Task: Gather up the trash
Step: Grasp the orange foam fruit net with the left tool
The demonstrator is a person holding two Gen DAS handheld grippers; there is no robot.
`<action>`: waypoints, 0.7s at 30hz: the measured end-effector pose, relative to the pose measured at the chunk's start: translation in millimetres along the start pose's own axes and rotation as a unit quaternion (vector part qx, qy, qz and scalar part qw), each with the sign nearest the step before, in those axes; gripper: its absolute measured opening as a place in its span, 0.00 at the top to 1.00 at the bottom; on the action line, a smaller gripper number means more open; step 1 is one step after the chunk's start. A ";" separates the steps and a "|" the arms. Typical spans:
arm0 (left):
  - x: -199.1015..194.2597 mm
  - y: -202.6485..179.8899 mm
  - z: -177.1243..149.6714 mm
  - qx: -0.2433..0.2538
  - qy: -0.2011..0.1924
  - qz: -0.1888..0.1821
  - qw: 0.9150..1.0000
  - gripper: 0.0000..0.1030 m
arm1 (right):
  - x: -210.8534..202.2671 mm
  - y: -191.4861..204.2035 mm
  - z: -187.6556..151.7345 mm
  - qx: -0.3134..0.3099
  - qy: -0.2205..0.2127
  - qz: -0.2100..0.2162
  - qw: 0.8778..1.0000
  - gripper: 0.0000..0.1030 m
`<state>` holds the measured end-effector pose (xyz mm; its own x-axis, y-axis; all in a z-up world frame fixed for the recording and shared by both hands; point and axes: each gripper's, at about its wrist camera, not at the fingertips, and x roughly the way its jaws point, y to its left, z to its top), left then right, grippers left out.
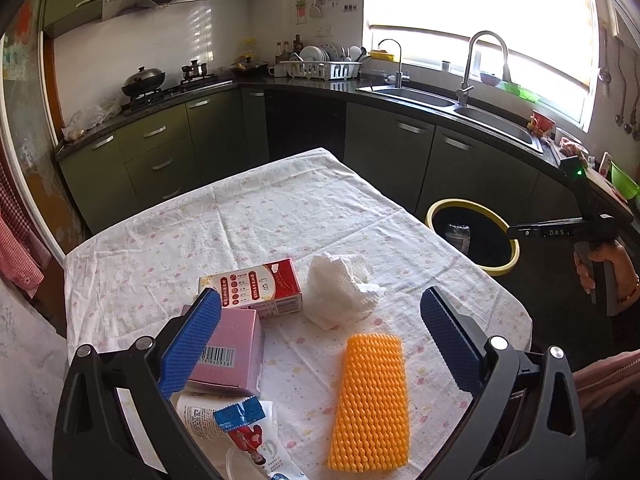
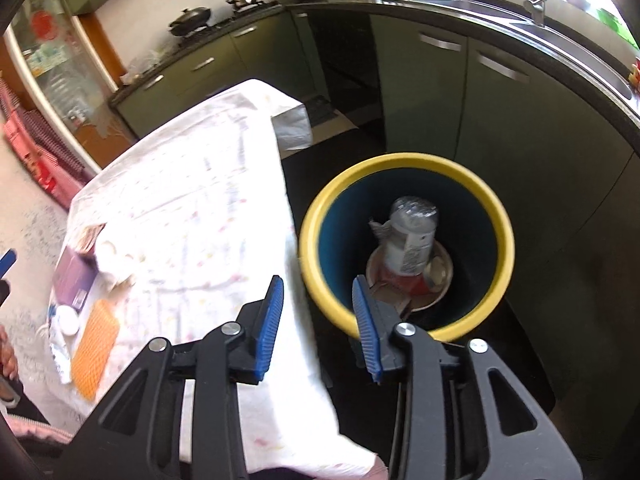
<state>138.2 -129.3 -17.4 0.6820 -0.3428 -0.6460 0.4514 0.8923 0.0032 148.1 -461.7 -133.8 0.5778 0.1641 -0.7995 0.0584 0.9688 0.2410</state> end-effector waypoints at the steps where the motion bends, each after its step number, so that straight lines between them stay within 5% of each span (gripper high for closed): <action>1: 0.2 -3.7 -1.6 0.005 0.004 -0.003 1.000 0.05 | 0.1 2.9 -5.5 -0.002 -0.002 0.000 1.000 0.63; 8: 14.1 -40.5 -27.1 0.045 0.071 -0.046 0.995 0.05 | -13.7 17.3 -27.4 -0.009 -0.017 -0.002 1.000 0.58; 21: 78.1 -72.8 -70.3 0.097 0.179 -0.028 0.979 0.05 | -26.1 31.5 -50.9 -0.011 -0.045 0.061 0.997 0.51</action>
<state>118.1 -200.4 -121.7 0.4239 -0.2345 -0.8748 0.6072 0.7902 0.0824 93.5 -425.9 -133.3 0.6508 0.2635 -0.7121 -0.0333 0.9468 0.3200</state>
